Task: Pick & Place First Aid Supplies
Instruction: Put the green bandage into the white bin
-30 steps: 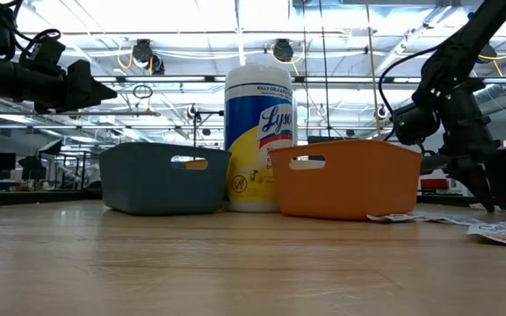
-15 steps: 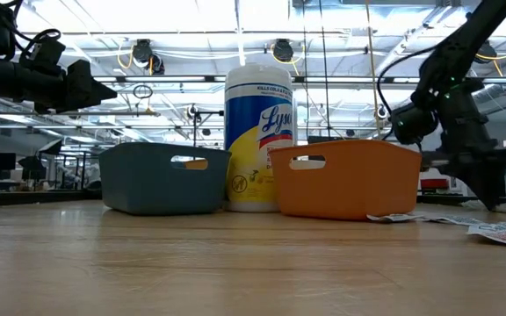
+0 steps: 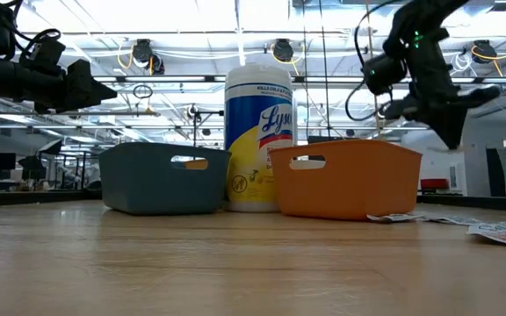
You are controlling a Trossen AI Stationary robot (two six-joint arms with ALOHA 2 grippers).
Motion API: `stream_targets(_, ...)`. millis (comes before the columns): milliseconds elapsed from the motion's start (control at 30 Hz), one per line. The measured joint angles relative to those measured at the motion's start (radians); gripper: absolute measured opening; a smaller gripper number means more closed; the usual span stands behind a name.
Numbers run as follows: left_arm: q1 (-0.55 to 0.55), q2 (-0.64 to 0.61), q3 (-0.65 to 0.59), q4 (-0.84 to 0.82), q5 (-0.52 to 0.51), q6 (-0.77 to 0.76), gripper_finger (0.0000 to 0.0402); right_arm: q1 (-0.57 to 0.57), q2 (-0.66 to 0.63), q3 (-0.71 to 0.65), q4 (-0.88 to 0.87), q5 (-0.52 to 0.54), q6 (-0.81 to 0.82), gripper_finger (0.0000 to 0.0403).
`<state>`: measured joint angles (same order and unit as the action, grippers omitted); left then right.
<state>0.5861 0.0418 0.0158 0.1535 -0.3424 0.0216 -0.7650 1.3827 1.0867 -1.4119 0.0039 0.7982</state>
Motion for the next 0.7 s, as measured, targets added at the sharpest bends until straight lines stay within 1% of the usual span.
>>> stream_targets(67, 0.0, 0.0, 0.0, 0.0, 0.0, 0.0, 0.0308, 0.008, 0.01, 0.043, -0.046, 0.018, -0.013, 0.0)
stream_targets(133, 0.0, 0.0, 0.0, 0.0, 0.0, 0.0, 0.0308, 0.027, 0.054, 0.105, -0.079, 0.022, -0.05, 0.0)
stream_targets(367, 0.0, 0.0, 0.0, 0.0, 0.0, 0.0, 0.0308, 0.084, 0.26, 0.375, -0.111, 0.021, -0.181, 0.0)
stream_targets(567, 0.0, 0.0, 0.0, 0.0, 0.0, 0.0, 0.0308, 0.096, 0.441, 0.618, -0.15, 0.019, -0.267, 0.0)
stream_targets(700, 0.0, 0.0, 0.0, 0.0, 0.0, 0.0, 0.0308, 0.096, 0.543, 0.756, -0.156, 0.019, -0.309, 0.0)
